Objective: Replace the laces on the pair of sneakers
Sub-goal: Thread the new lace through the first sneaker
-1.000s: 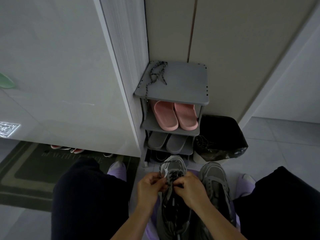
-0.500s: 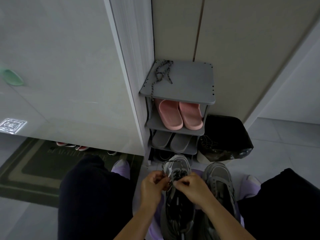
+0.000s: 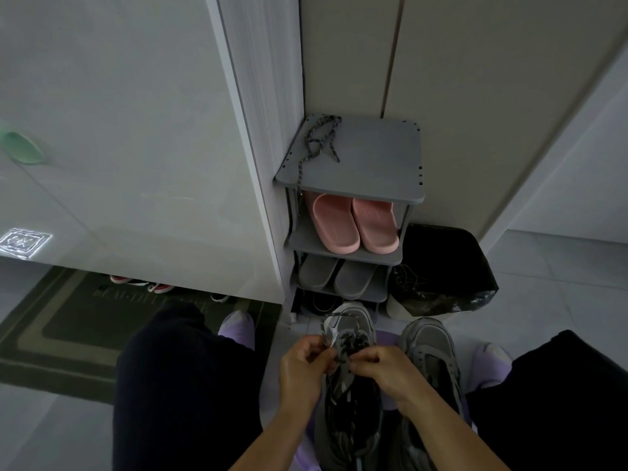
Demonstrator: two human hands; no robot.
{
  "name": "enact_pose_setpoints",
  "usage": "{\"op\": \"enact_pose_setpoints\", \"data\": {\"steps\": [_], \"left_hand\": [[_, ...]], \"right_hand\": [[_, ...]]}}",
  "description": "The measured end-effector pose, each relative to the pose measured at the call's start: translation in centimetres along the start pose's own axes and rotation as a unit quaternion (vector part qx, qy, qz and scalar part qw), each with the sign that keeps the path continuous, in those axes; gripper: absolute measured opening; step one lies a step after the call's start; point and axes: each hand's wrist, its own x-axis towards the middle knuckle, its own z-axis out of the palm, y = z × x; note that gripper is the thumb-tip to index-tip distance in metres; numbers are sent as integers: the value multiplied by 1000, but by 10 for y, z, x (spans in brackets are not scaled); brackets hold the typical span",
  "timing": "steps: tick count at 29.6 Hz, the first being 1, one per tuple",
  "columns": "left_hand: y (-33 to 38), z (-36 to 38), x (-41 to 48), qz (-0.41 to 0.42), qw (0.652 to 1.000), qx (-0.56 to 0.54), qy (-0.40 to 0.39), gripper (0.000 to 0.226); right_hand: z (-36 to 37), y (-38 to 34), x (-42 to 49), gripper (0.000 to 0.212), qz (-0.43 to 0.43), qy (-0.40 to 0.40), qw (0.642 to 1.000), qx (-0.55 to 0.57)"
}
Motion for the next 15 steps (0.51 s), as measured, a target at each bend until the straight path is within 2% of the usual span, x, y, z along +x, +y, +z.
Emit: {"op": "enact_pose_setpoints", "data": {"steps": [8, 15], "left_hand": [[-2, 0, 0, 83, 991, 101, -21, 32], [-3, -1, 0, 43, 998, 44, -15, 24]], "right_hand": [[2, 3, 0, 8, 2, 19, 1000, 15], [7, 2, -1, 12, 4, 34, 998, 49]]}}
